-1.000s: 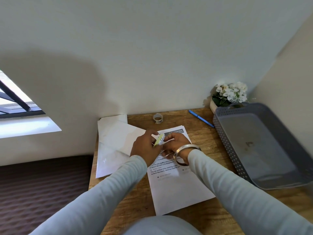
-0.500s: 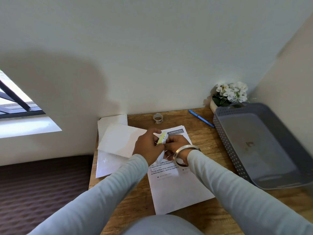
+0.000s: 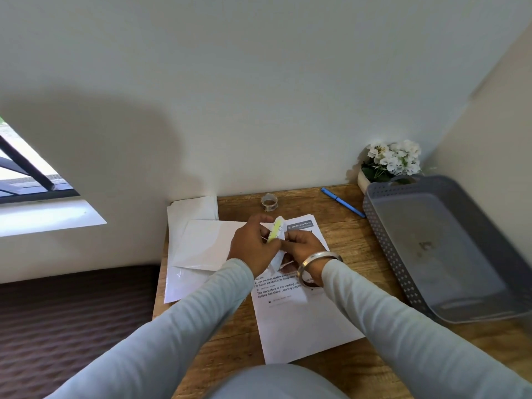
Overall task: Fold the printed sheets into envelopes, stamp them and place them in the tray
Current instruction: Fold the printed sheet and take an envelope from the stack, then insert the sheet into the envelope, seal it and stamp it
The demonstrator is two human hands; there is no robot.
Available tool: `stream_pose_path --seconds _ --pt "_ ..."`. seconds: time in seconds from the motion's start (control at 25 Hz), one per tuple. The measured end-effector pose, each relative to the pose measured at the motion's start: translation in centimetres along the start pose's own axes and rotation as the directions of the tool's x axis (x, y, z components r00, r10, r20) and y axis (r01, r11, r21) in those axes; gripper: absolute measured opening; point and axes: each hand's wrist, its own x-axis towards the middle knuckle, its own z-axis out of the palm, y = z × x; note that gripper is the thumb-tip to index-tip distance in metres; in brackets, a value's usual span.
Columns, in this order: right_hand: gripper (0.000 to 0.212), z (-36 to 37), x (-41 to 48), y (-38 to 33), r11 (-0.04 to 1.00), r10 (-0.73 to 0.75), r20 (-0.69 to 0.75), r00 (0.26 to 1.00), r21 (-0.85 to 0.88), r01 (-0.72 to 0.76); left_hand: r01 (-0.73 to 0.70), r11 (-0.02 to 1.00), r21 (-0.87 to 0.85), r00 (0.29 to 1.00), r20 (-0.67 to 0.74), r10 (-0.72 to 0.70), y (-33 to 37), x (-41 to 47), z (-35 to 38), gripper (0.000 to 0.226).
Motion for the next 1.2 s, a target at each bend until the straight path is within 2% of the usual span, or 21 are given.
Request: stream_pose_path --seconds 0.08,0.12,0.16,0.24,0.32,0.4,0.52,0.6,0.68,0.72,0.76,0.84,0.96,1.08,1.2 --pt "0.010 -0.3 -0.3 0.0 0.999 -0.038 -0.008 0.999 0.021 0.039 0.090 0.975 -0.204 0.995 0.070 -0.077 0.3 0.3 -0.3 0.031" --pt "0.014 -0.7 -0.4 -0.2 0.999 -0.048 -0.025 0.999 0.017 0.049 0.098 0.961 -0.259 0.993 0.093 -0.076 0.4 0.3 -0.4 0.029" --pt "0.018 -1.0 -0.3 -0.4 0.998 -0.062 -0.038 0.997 0.003 0.062 0.034 0.972 -0.232 0.997 0.071 -0.017 0.4 0.4 -0.7 0.025" --pt "0.024 -1.8 -0.7 -1.4 0.994 -0.105 -0.041 0.994 -0.028 0.104 -0.190 0.981 0.030 0.982 -0.011 0.191 0.3 1.0 -1.5 0.026" --pt "0.023 -2.4 -1.1 -2.7 0.978 -0.193 -0.006 0.981 -0.086 0.192 -0.354 0.897 0.266 0.933 0.029 0.360 0.7 2.2 -2.8 0.042" --pt "0.019 -2.9 -1.5 -4.3 0.945 -0.304 0.020 0.953 -0.117 0.304 -0.398 0.865 0.304 0.917 0.106 0.385 1.5 3.7 -4.1 0.045" --pt "0.014 -3.3 -2.0 -7.0 0.931 -0.364 0.008 0.931 -0.018 0.365 -0.376 0.911 0.168 0.926 0.097 0.365 3.4 4.9 -6.2 0.014" --pt "0.028 -3.7 -2.1 -8.8 0.911 -0.404 -0.067 0.912 0.063 0.408 -0.369 0.929 0.037 0.929 0.036 0.368 4.8 5.2 -7.4 0.001" --pt "0.044 -4.1 -2.3 -10.2 0.885 -0.387 -0.093 0.917 0.243 0.398 -0.377 0.923 -0.078 0.926 -0.068 0.373 6.1 5.2 -8.4 0.007" --pt "0.043 -4.2 -2.6 -10.6 0.858 -0.396 -0.090 0.914 0.317 0.403 -0.357 0.919 -0.170 0.933 -0.111 0.342 6.6 5.1 -8.7 0.006" --pt "0.033 -4.2 -2.7 -10.5 0.833 -0.433 -0.098 0.896 0.336 0.439 -0.322 0.905 -0.276 0.946 -0.140 0.294 7.1 4.9 -8.9 0.005" --pt "0.009 -4.0 -2.9 -9.5 0.798 -0.561 -0.091 0.823 0.205 0.567 -0.255 0.852 -0.458 0.966 -0.152 0.207 7.5 4.7 -8.9 0.008" --pt "0.019 -3.8 -2.3 -8.5 0.757 -0.649 -0.102 0.754 0.015 0.653 -0.221 0.786 -0.577 0.975 -0.143 0.169 7.7 4.4 -8.5 0.021" --pt "0.021 -4.1 -2.3 -8.9 0.743 -0.651 -0.168 0.740 0.054 0.667 -0.233 0.743 -0.627 0.972 -0.135 0.192 8.2 3.9 -8.3 0.022" --pt "0.017 -4.4 -2.5 -8.6 0.732 -0.664 -0.183 0.725 0.042 0.680 -0.248 0.755 -0.607 0.968 -0.117 0.224 8.1 3.4 -8.1 0.022"
